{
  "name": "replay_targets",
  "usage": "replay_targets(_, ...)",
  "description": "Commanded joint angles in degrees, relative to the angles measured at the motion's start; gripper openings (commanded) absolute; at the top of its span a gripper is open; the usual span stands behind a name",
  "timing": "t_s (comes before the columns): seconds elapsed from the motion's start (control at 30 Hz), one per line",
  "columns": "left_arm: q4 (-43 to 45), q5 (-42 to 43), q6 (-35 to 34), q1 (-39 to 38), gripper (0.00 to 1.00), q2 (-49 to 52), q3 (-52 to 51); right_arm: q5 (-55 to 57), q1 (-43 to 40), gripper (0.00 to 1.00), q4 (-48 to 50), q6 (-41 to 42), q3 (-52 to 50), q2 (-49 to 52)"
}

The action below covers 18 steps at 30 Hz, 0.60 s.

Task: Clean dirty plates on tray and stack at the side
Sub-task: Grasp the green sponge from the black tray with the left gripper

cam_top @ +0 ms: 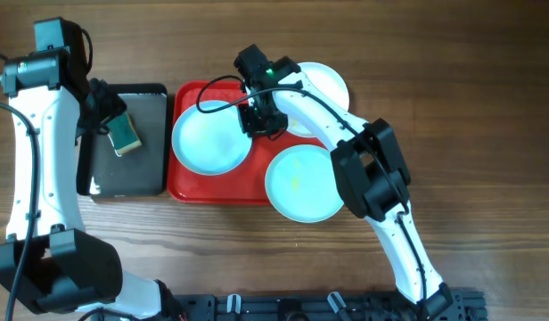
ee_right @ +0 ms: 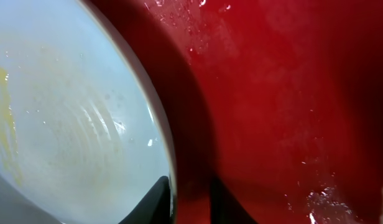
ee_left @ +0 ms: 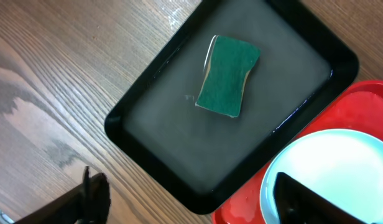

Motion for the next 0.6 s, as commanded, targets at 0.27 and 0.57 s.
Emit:
replay_targets(0.27, 3.3, 0.5, -2.1, 0.2, 0.6, 6.4, -0.5, 5.8, 1.5, 0.04, 0.5, 3.6, 0.9, 2.1)
replay_targets(0.57, 13.5, 0.5, -0.7, 0.2, 0.5, 17.4, -0.5, 5.8, 1.6, 0.04, 0.3, 3.5, 0.9, 2.1)
